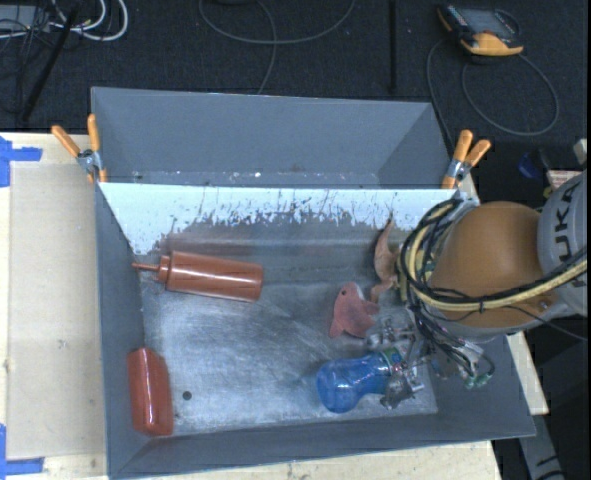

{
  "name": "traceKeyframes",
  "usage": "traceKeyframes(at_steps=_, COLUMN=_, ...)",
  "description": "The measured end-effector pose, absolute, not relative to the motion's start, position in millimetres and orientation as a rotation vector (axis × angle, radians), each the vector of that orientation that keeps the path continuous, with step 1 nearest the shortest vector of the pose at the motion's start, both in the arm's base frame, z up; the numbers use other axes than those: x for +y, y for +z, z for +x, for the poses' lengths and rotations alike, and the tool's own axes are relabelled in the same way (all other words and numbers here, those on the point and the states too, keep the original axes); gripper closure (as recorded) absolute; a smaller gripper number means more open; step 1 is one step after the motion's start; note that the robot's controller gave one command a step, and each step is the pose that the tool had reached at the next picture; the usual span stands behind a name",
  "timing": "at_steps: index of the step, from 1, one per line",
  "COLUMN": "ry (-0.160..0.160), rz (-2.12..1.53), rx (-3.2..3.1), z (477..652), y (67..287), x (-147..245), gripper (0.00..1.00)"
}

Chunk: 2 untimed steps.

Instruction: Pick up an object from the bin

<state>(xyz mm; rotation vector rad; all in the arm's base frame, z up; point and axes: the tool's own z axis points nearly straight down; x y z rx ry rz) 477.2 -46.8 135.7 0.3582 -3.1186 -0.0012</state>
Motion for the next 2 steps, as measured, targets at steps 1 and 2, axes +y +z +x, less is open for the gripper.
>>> traceKeyframes(at_steps=1, ry=0.000, rz=0.360, rx=-3.122, z=477.4, y=146.3, x=-46.4, gripper=1.00)
traceKeyframes(at_steps=2, ry=0.000, rz=0.361, rx=-3.121, z=477.5, y=151.8, x=-46.2, gripper=1.00)
